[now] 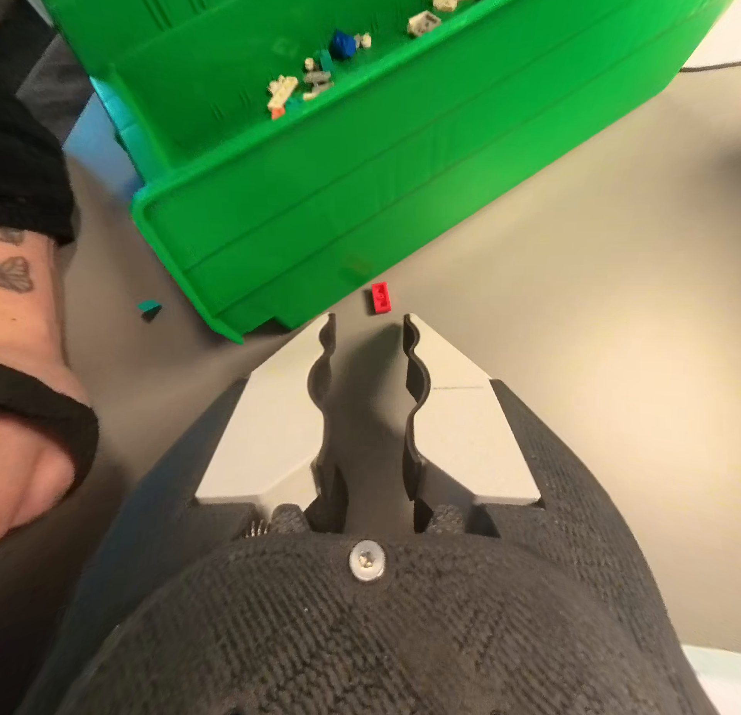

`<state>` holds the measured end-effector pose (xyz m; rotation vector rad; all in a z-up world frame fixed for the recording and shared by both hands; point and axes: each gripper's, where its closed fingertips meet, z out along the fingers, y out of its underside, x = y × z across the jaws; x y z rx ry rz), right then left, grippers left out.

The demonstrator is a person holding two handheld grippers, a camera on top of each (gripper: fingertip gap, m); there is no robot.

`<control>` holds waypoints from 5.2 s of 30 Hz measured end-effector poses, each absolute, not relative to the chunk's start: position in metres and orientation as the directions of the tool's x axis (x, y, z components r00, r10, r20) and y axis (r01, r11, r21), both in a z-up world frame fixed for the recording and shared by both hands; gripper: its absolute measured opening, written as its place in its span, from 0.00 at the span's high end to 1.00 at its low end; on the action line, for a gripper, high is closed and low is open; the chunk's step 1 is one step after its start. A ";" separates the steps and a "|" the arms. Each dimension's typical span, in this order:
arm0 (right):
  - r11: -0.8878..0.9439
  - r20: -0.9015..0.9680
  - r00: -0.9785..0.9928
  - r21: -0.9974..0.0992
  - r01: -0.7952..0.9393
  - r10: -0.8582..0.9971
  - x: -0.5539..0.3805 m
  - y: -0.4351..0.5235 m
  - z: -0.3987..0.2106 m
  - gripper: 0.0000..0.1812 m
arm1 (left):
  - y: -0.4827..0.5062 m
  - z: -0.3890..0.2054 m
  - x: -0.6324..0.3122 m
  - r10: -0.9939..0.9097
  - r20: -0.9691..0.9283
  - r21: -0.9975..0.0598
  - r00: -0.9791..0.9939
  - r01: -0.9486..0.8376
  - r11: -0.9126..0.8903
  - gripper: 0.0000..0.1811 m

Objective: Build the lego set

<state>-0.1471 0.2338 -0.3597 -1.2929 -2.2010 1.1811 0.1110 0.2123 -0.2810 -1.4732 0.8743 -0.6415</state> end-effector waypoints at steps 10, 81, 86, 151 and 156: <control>0.321 -0.035 -0.540 -0.771 0.550 0.841 -0.162 0.236 -0.365 0.91 | 0.217 -0.279 0.106 -0.818 -0.059 -0.995 0.571 -0.105 -0.001 0.80; 0.359 -0.005 -0.492 -0.679 0.641 0.870 0.165 0.256 -0.364 0.80 | 0.217 -0.283 0.098 -0.815 -0.027 -0.992 0.579 -0.118 -0.052 0.80; 0.270 -0.113 -0.505 -0.735 0.622 0.856 0.160 0.256 -0.363 0.82 | 0.211 -0.285 0.104 -0.834 -0.059 -0.988 0.549 -0.151 -0.030 0.80; 0.380 0.009 -0.600 -0.781 0.495 0.800 0.074 0.179 -0.242 0.89 | 0.202 -0.282 0.113 -0.869 -0.053 -0.992 0.493 -0.128 -0.012 0.80; 0.387 0.046 -0.586 -0.792 0.472 0.809 0.072 0.184 -0.240 0.84 | 0.201 -0.282 0.113 -0.869 -0.050 -0.992 0.493 -0.125 -0.014 0.80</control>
